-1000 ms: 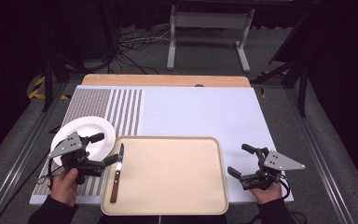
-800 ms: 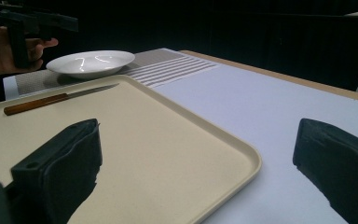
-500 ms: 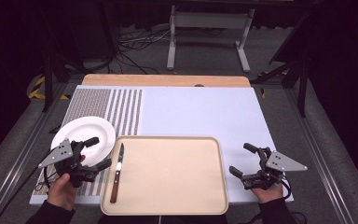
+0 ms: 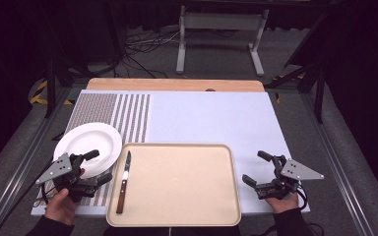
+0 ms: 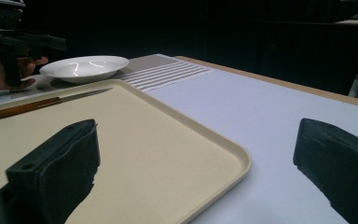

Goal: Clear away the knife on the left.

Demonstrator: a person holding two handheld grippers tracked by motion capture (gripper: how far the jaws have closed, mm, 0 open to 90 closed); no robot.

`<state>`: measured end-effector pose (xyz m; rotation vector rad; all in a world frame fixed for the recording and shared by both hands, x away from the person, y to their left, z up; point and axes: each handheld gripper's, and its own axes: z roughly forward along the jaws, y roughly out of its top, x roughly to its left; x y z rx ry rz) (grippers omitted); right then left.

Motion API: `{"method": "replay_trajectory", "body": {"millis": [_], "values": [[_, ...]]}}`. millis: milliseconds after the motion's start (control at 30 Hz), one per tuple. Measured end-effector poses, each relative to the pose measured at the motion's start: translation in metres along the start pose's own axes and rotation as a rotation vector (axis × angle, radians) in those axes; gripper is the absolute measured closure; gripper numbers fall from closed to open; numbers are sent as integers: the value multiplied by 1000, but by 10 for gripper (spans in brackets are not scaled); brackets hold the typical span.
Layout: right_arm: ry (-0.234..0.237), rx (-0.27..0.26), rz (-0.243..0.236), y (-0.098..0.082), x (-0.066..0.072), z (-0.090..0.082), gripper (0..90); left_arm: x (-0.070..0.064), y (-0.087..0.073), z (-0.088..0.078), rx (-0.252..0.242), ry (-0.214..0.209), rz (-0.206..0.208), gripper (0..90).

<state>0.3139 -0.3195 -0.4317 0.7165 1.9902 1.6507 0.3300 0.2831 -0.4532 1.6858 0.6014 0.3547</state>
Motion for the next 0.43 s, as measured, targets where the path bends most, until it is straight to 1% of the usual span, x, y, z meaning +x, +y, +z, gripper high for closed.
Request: {"method": "replay_trajectory", "body": {"millis": [67, 100, 133, 167, 233, 300, 367, 433], "values": [[1, -1, 1, 0, 0, 0, 13, 0, -2, 1, 14, -3, -7, 35], [3, 3, 4, 0, 0, 0, 13, -1, -2, 2, 9, 1, -8, 35], [3, 4, 6, -1, 0, 0, 13, -1, -3, 4, 17, 11, -5, 35], [0, 3, 8, -1, 0, 0, 13, -1, -3, 3, 31, 6, 1, 35], [-2, 4, 7, -1, -1, 0, 13, -2, -3, 4, 32, -2, 0, 35], [-3, 6, 7, -1, -1, 0, 13, -3, -3, 5, 22, 3, 1, 35], [0, 8, 8, -1, -1, 0, 13, -3, -2, 4, 28, -2, 1, 35], [-1, 8, 7, -1, -1, 1, 13, -2, -2, 3, 23, 3, -2, 33]]}}
